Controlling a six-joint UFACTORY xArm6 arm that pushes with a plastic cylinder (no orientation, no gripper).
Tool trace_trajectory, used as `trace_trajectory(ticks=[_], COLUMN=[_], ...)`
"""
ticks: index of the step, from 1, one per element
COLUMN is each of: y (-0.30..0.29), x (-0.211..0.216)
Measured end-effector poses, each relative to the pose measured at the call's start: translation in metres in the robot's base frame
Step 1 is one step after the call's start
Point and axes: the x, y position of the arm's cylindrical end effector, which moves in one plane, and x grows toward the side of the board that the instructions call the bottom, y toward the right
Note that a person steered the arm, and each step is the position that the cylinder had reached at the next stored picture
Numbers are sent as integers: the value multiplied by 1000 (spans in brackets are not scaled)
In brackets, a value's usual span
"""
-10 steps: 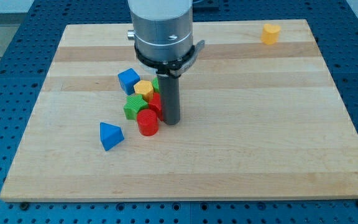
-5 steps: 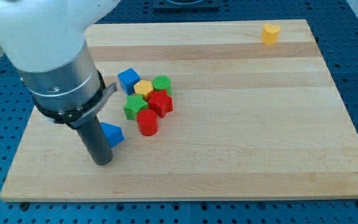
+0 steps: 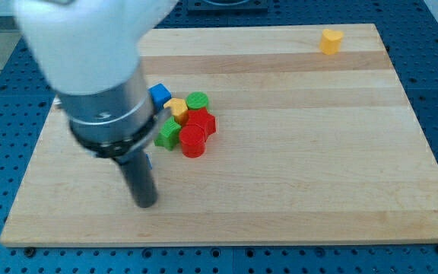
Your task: Adjust the blocks to form a group
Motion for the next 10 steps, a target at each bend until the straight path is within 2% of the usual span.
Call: trace_trajectory(ticks=[1,2,4,5,6,7,8,9,10], y=[-27,-12,45,51,30,-9,-20,19,24], x=[-37,-71,-80,-85,-85,-67,-96,-124,-120])
